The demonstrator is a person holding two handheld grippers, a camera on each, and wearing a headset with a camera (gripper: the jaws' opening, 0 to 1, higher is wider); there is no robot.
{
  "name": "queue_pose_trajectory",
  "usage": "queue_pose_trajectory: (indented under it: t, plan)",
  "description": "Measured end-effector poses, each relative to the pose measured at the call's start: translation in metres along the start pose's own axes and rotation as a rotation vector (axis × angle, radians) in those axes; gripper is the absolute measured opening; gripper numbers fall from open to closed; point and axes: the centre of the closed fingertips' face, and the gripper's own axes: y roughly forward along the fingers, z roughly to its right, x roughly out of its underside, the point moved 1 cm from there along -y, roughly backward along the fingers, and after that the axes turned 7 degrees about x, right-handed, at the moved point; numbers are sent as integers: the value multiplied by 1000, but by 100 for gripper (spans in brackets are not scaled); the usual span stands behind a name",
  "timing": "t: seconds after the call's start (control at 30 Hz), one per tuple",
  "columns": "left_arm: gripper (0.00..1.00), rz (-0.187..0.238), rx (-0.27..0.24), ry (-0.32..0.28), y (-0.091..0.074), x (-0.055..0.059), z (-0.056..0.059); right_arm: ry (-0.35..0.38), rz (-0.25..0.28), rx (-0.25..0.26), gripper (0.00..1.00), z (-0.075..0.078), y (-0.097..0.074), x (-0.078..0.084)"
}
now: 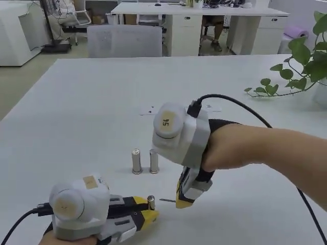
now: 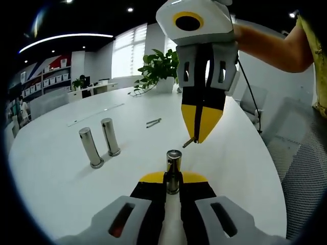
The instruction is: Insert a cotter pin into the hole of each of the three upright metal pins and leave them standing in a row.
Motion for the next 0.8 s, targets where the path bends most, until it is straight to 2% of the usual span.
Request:
queue_pose_trajectory:
  t: [0.8]
  plan:
    - [7, 5, -25, -3, 0, 1, 0, 11, -6, -15, 2, -1, 7, -7]
